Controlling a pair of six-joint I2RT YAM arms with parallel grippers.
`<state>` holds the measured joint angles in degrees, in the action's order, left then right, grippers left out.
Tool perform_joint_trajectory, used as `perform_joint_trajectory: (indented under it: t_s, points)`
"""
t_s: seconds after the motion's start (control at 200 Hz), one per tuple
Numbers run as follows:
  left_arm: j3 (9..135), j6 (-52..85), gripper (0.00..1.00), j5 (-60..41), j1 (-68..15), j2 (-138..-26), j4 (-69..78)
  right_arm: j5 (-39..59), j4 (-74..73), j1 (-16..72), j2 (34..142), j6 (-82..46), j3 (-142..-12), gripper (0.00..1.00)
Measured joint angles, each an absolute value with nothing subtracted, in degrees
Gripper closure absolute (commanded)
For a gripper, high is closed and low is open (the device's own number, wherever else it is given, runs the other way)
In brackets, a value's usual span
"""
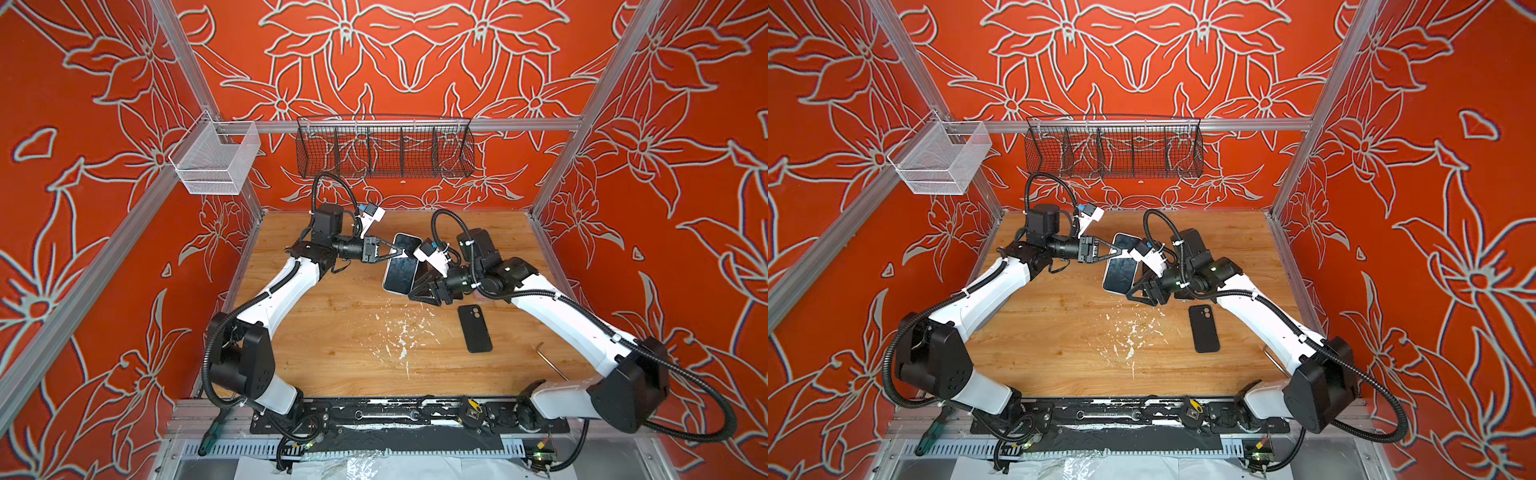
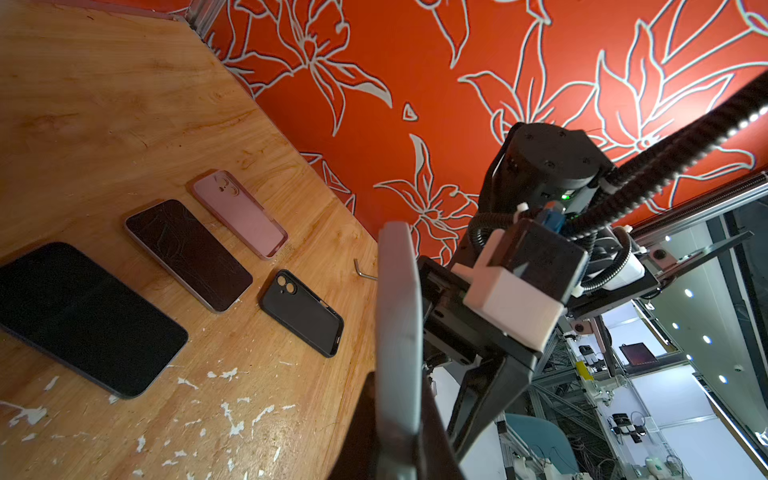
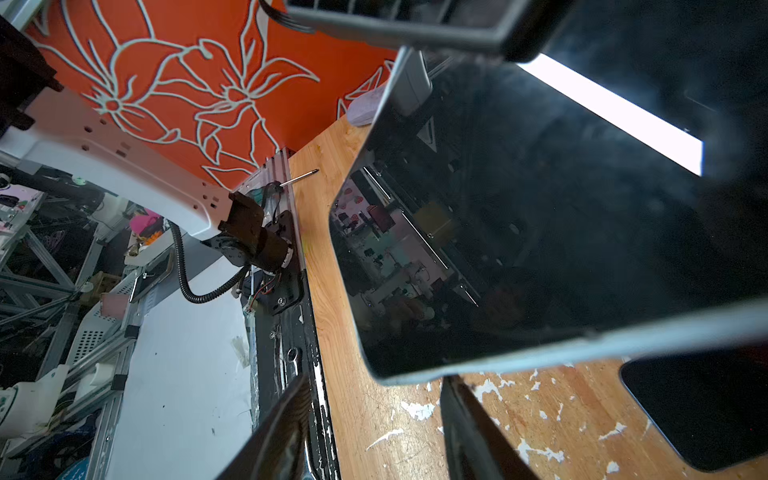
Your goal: Take the phone out of the phone case
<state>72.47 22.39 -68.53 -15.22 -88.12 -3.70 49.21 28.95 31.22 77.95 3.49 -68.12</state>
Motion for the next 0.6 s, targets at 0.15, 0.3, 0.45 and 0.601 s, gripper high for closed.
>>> perform_joint_trajectory:
  t_s: [0.15, 0.3, 0.45, 0.601]
  points:
    - [72.47, 23.92, 1.0, -68.47, -15.92, -88.64, -2.44, 49.6, 28.64, 31.29, 77.95, 3.73, -68.1, 0.54]
    - [72.47, 25.39, 1.0, -68.62, -16.4, -89.3, -1.45, 49.76, 28.6, 31.2, 77.95, 3.64, -67.85, 0.59]
    - [72.47, 27.31, 1.0, -69.19, -16.56, -90.0, 0.36, 49.91, 28.4, 31.16, 77.95, 3.62, -67.66, 0.59]
    - [72.47, 29.12, 1.0, -69.6, -16.62, -90.39, 2.0, 50.35, 28.01, 31.16, 77.95, 3.36, -67.51, 0.57]
